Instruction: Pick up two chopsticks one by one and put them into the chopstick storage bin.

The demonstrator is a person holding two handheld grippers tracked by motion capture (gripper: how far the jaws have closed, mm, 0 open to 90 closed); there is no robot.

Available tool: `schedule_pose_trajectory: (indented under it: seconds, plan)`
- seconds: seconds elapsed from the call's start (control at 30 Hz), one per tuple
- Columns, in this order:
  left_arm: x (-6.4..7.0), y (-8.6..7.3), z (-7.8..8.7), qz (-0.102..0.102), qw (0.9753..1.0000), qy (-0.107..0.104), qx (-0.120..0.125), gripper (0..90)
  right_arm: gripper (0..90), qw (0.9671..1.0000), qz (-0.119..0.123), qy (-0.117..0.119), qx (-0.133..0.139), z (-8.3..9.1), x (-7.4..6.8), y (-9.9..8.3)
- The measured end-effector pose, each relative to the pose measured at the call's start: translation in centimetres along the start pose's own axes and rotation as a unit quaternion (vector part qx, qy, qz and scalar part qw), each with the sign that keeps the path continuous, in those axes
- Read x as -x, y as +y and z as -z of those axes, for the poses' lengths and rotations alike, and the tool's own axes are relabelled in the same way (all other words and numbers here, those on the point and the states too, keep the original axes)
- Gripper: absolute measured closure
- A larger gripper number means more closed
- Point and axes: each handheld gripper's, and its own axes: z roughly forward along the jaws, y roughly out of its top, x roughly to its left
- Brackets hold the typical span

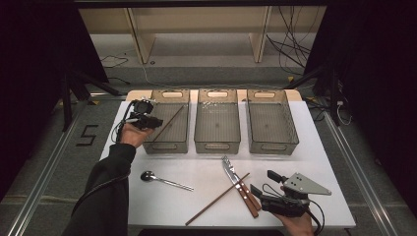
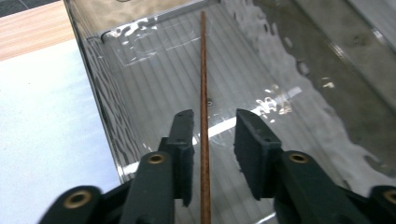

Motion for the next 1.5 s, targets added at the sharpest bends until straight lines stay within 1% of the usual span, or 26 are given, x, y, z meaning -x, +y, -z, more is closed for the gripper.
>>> schedule_pose_trajectory:
  seconds: [0.07,0.13,0.2,0.3,0.4,0.5,0.57,0.67,0.73,0.8,0.9,0.97,1.0,1.03,1.07,1.1,1.23,1.27,1.37,1.5]
  plan:
    - [0.3,0.2,0.4,0.004,1.0,-0.005,0.001,53.1,23.2,1.0,0.0,0.0,0.0,0.0,0.0,0.0]
    - [0.6,0.4,1.0,0.01,0.9999,-0.012,0.003,46.1,23.2,1.0,0.0,0.0,0.001,0.0,0.0,0.0]
    - [1.0,0.6,1.7,0.013,0.9996,-0.024,0.004,36.5,23.2,1.0,0.001,0.0,0.0,0.0,0.0,0.0]
    - [1.8,0.7,3.2,0.006,0.9991,-0.035,0.023,27.7,23.2,1.0,0.0,-0.001,0.0,0.0,0.0,0.0]
    - [2.5,0.5,4.7,0.011,0.9976,-0.054,0.042,23.1,23.2,1.0,0.0,-0.001,0.0,0.0,0.0,0.0]
    - [3.6,0.0,5.9,0.011,0.9961,-0.068,0.055,20.8,23.2,1.0,0.002,-0.001,0.001,0.0,-0.1,0.0]
    - [4.2,-0.4,6.5,0.005,0.9953,-0.078,0.057,20.2,23.2,1.0,0.002,-0.001,0.001,0.0,-0.1,0.0]
    - [5.3,-1.1,7.4,0.003,0.9939,-0.087,0.067,20.1,23.2,1.0,0.002,-0.002,0.001,0.0,-0.1,0.0]
    - [6.0,-1.6,7.9,-0.004,0.9932,-0.092,0.07,19.7,23.2,1.0,0.002,-0.002,0.001,0.0,-0.1,0.0]
    - [6.8,-2.1,8.2,-0.006,0.9921,-0.097,0.079,19.6,23.2,1.0,0.002,-0.002,0.001,0.0,-0.1,0.0]
    - [7.9,-2.9,8.3,-0.018,0.9918,-0.102,0.076,19.1,23.2,1.0,0.002,-0.002,0.0,0.0,-0.1,0.0]
    - [8.4,-3.6,8.3,-0.016,0.9912,-0.109,0.074,19.1,23.2,1.0,0.003,-0.003,0.0,0.0,-0.1,0.0]
    - [8.7,-3.8,8.3,-0.019,0.9912,-0.11,0.071,19.1,23.2,1.0,0.002,-0.003,0.0,0.0,-0.1,0.0]
    - [9.1,-3.9,8.3,-0.025,0.9916,-0.109,0.064,19.0,23.2,1.0,0.002,-0.003,0.001,0.0,-0.1,0.1]
    - [9.5,-4.0,8.3,-0.026,0.9919,-0.106,0.064,18.3,23.2,1.0,0.002,-0.003,0.002,0.0,-0.1,0.1]
    - [9.9,-4.2,8.4,-0.028,0.9916,-0.107,0.066,18.1,23.2,1.0,0.002,-0.002,0.002,0.0,-0.1,0.1]
    - [11.2,-4.8,8.2,-0.043,0.9908,-0.115,0.056,18.1,23.2,1.0,0.004,-0.001,0.002,0.1,-0.2,0.1]
    - [11.5,-5.0,8.1,-0.042,0.9907,-0.117,0.056,18.1,23.2,1.0,0.005,-0.001,0.002,0.1,-0.2,0.1]
    - [12.3,-5.4,7.6,-0.049,0.9908,-0.119,0.043,18.1,23.2,1.0,0.003,-0.001,0.001,0.1,-0.1,0.1]
    - [13.5,-5.9,7.0,-0.058,0.9899,-0.126,0.029,18.1,23.2,1.0,0.003,-0.003,0.002,0.1,0.0,0.1]
